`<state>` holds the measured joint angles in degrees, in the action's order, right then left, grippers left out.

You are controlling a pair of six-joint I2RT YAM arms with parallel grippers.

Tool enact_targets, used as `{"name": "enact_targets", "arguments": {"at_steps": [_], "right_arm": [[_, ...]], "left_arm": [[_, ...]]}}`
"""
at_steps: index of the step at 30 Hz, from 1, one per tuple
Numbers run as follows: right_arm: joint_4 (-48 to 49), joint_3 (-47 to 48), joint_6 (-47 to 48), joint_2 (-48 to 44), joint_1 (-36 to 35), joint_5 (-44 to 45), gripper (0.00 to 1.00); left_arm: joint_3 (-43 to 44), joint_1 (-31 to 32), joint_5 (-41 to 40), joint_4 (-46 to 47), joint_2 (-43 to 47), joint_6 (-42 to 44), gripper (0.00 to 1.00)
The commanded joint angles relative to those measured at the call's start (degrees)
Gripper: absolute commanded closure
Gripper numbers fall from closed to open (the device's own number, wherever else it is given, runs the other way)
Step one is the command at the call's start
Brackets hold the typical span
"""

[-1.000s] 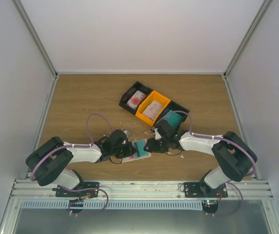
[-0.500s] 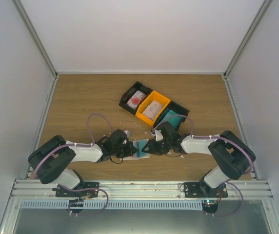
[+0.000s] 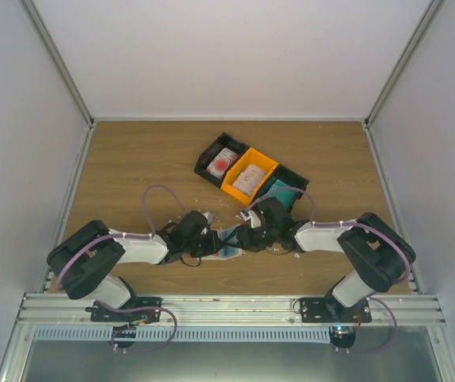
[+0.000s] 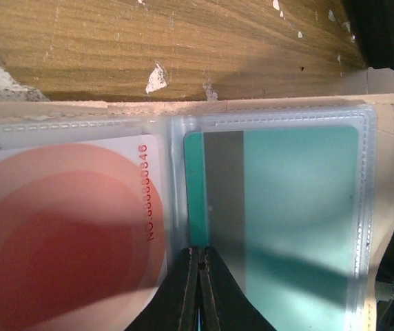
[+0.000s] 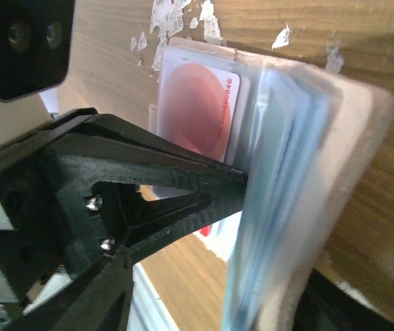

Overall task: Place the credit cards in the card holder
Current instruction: Close the card holder at the center of the board.

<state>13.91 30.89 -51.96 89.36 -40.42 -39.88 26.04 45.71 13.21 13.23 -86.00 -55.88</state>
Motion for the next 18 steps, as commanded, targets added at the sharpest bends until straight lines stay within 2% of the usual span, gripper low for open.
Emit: {"name": "enact_targets", "arguments": {"at_steps": [1, 5, 8, 13, 18], "right_arm": [[-3.29, 3.35, 3.16, 1.47, -0.17, 2.57, 0.52], [-12.16, 5.93, 6.83, 1.35, -0.36, 10.09, 0.76], [-17.15, 7.77, 9.85, 1.08, -0.36, 14.29, 0.93], [-30.04, 14.44, 14.67, 2.44, -0.36, 22.93, 0.99], [-36.55, 17.56, 16.56, 1.87, -0.40, 26.61, 0.98]], "left_arm": [[-0.82, 0.34, -1.39, -3.24, -1.54, 1.38, 0.94], [-0.12, 0.34, -1.17, -3.75, 0.30, 2.31, 0.91], [1.50, 0.21, -3.57, -6.86, 2.85, 4.20, 0.81], [3.97, -2.20, -10.25, -15.11, 5.54, 9.00, 0.72], [1.13, -4.91, -9.13, -16.51, 7.42, 10.77, 0.70]]}}
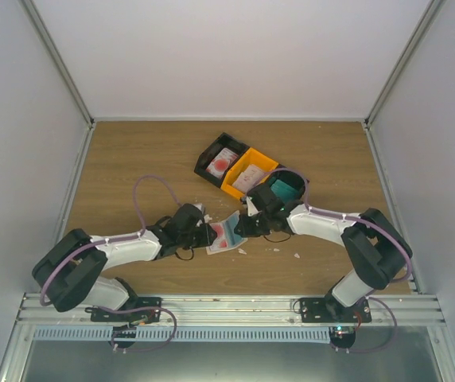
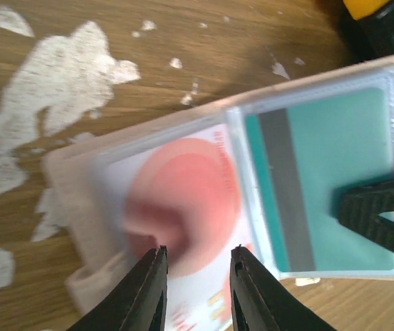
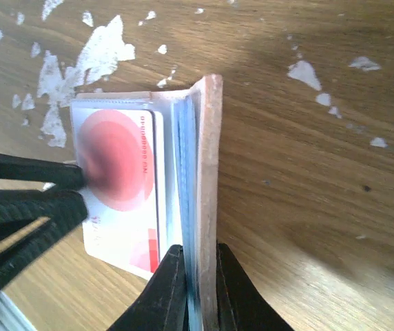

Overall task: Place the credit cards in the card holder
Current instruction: Close the card holder at the center of the board.

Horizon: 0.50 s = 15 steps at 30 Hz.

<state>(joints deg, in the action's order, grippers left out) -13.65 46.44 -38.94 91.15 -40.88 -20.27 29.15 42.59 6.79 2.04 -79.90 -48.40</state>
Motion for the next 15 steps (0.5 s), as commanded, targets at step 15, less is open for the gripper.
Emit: {"name": "enact_targets", "arguments": {"at_steps": [15], "right_arm": [[-16.23, 13.29, 6.98, 5.05, -4.89, 8.51, 0.60]], "left_arm": [[-6.68, -5.31, -1.24, -5.89, 10.18, 4.00, 0.67]]}}
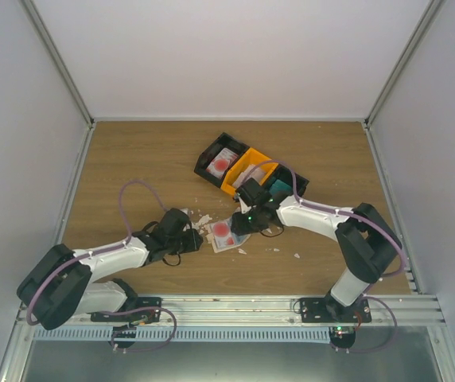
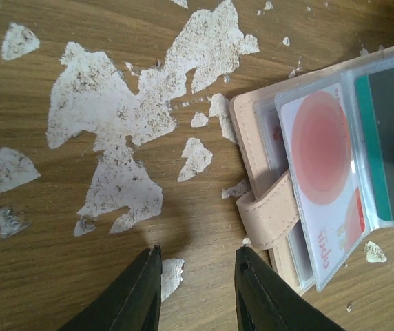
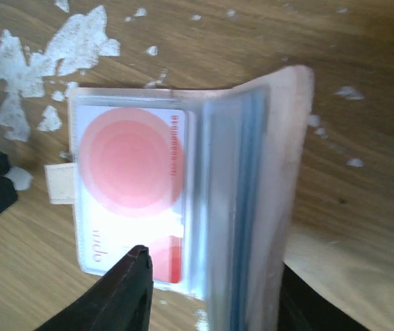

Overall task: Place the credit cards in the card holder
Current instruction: Close the card holder at the center of the board.

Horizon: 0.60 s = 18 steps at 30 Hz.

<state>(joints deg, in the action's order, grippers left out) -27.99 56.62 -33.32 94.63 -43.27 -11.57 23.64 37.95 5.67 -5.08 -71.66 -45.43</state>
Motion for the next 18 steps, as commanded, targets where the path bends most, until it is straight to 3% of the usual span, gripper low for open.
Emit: {"name": "enact_targets", "arguments": {"at_steps": [1, 12, 18], "right_arm": [[-1.10, 3.14, 0.65, 1.50, -2.72, -1.08, 0.56], [10.54, 0.40, -4.47, 0.02, -3.19, -12.97, 0.29], [16.85, -2.94, -5.15, -1.89, -2.62, -19.58, 0.23]], "left_arm": [[-1.36, -0.81, 0.06, 1.44, 1.93, 0.94, 0.68], [-2.31, -1.66, 3.93, 4.74, -3.00, 0.39, 0.75], [-2.29, -1.66, 5.72, 7.29, -5.94, -0.04, 0.77]]}}
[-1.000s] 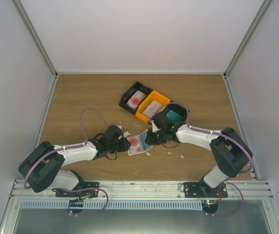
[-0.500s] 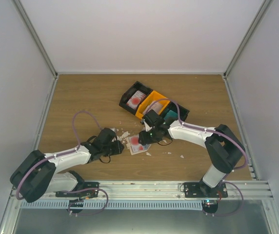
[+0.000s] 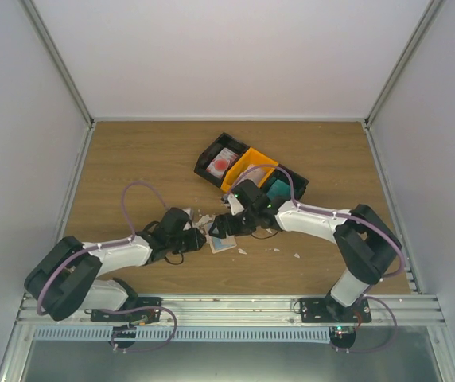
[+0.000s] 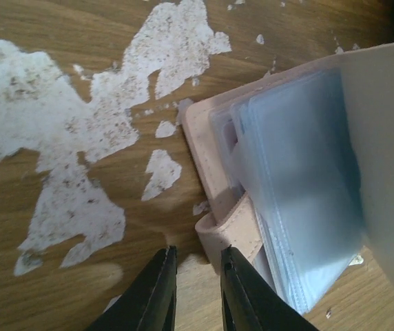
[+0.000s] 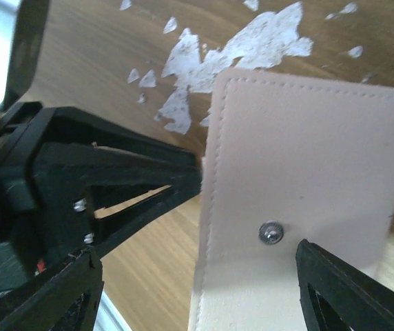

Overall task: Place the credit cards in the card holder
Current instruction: Close the card holder at the center of the board.

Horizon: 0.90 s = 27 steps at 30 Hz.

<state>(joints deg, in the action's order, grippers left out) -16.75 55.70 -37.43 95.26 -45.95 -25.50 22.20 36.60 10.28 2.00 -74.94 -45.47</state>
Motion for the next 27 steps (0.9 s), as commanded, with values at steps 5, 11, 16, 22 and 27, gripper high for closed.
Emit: {"name": "enact_targets", "arguments": {"at_steps": [5, 11, 16, 22, 27], "right_arm": [[5.20, -5.42, -2.39, -6.75, 4.14, 0.14, 0.27], [3.51, -7.51, -0.99, -6.92, 6.57, 2.74, 0.40], [10.96, -9.19, -0.85, -7.17, 5.91, -5.38, 0.36], [20.71, -12.55, -4.54, -7.92, 4.34, -10.54, 0.25], [20.91, -12.44, -5.14, -3.64, 3.44, -11.47, 0.25]], "left_arm": [[-0.66, -0.30, -0.59, -1.21, -0.90, -0.23, 0.81], [-0.66, -0.39, 0.27, -0.54, 5.18, 0.97, 0.80], [-0.45, -0.55, 2.74, 1.67, 7.07, 0.97, 0.77], [-0.97, -0.99, 2.29, 1.99, 6.84, -0.66, 0.77], [-3.04, -1.05, 2.14, 3.91, 9.15, -1.79, 0.79]]}}
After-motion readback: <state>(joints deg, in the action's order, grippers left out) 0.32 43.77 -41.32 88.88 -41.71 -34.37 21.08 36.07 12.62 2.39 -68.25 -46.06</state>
